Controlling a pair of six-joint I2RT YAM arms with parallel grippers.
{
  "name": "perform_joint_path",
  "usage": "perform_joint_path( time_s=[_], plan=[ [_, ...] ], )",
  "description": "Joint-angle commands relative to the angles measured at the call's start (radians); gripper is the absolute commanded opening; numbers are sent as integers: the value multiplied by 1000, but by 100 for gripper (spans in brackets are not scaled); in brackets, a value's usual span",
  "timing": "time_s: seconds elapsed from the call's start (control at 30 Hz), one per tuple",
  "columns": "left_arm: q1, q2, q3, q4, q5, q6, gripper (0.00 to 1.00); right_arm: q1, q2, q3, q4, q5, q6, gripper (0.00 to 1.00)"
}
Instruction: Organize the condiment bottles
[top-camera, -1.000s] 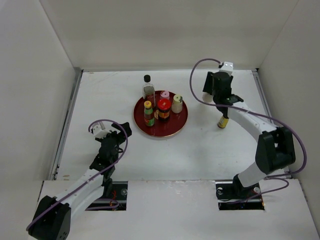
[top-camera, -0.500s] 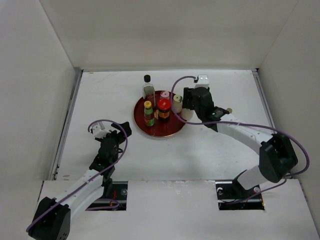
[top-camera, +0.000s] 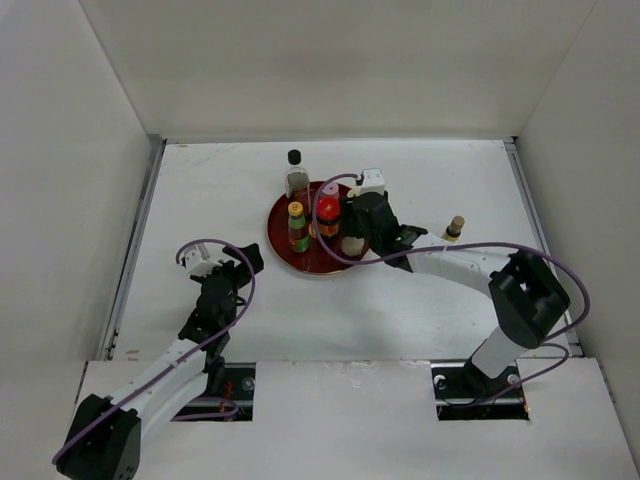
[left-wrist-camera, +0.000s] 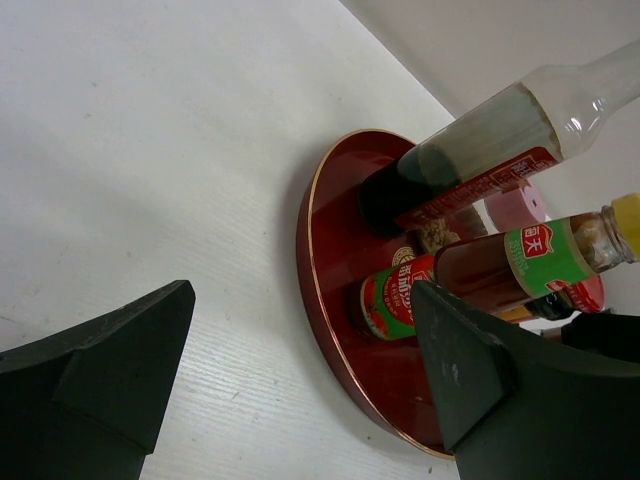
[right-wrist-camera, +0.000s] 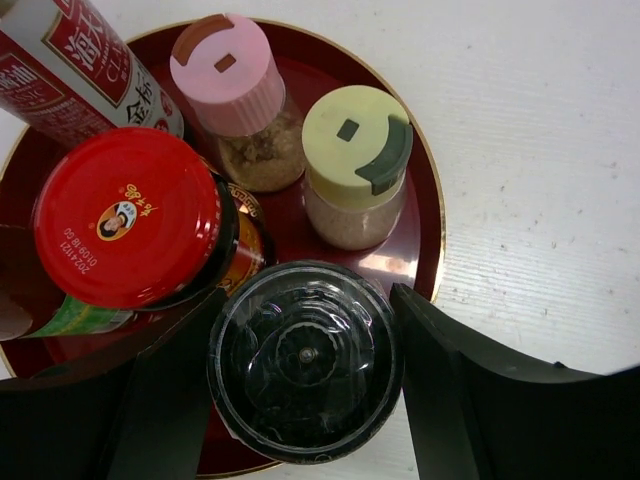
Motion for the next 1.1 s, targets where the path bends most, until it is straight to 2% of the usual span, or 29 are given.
perform_joint_path(
  time_s=[0.0, 0.17, 0.33, 0.43, 0.63, 0.8, 0.9, 1.07],
  plan=[
    [5, -13, 4, 45, 9, -3, 90, 8, -5, 12, 142, 52, 8, 59],
    [8, -16, 2, 45, 12, -3, 90, 20, -3, -14, 142, 66, 6, 68],
    [8, -10, 4, 45, 13, -3, 90, 26, -63, -46, 141, 61, 24, 89],
    [1, -11, 5, 45, 16, -3, 90, 26, -127, -64, 127, 70, 21, 95],
    [-3, -11, 7, 45, 17, -3, 90, -12, -341, -155, 108, 139, 18, 94],
    [-3, -3, 8, 45, 20, -3, 90, -179, -519, -228, -6, 291, 17, 92],
    [-8, 0, 5, 53, 13, -3, 90, -251, -536, -229, -89, 371, 6, 93],
    [-17, 14, 11, 57, 14, -4, 90, -336, -442, -224, -97, 359, 1, 91]
  ],
)
